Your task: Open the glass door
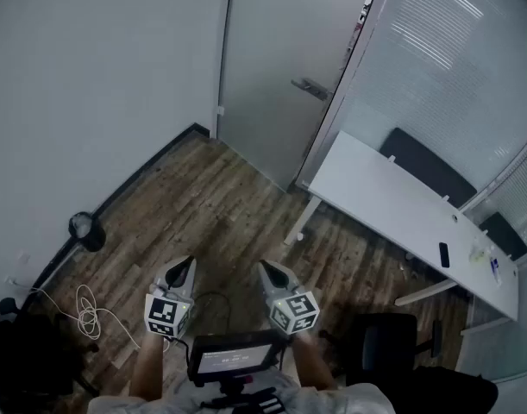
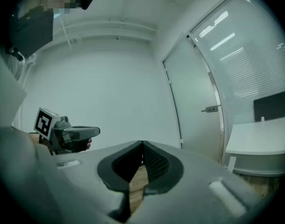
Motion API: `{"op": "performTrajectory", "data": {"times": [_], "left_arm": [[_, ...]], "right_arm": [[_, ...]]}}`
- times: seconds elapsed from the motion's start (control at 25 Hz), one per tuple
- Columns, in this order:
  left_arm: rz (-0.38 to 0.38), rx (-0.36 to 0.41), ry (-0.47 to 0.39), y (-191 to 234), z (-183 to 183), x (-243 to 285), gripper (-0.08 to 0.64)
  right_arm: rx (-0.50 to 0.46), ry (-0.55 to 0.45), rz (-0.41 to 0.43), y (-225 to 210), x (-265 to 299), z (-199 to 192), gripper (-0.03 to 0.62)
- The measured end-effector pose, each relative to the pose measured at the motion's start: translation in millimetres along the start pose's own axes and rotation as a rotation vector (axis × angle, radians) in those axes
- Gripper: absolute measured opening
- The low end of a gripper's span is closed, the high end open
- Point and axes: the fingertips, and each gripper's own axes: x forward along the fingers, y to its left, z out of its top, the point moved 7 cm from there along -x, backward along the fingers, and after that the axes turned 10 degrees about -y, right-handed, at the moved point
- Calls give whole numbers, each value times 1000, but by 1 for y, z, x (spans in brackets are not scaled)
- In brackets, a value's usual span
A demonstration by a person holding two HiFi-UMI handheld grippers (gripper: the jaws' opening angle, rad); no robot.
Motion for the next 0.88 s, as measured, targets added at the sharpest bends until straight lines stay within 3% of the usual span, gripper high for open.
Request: {"op": "performTrajectory", "data": {"times": [0.28,0.6,0.88], "left_arm": [[10,52,-32,1,14,9,5],[16,34,-27,10,13,10,5],[-27,31,-35,27,9,21,3]], "right_arm": [[-12,-27,-5,-9,2,8,2],[-2,-41,-14,-10,7,9,2],[-11,-38,-61,-12,22,7,2]]}}
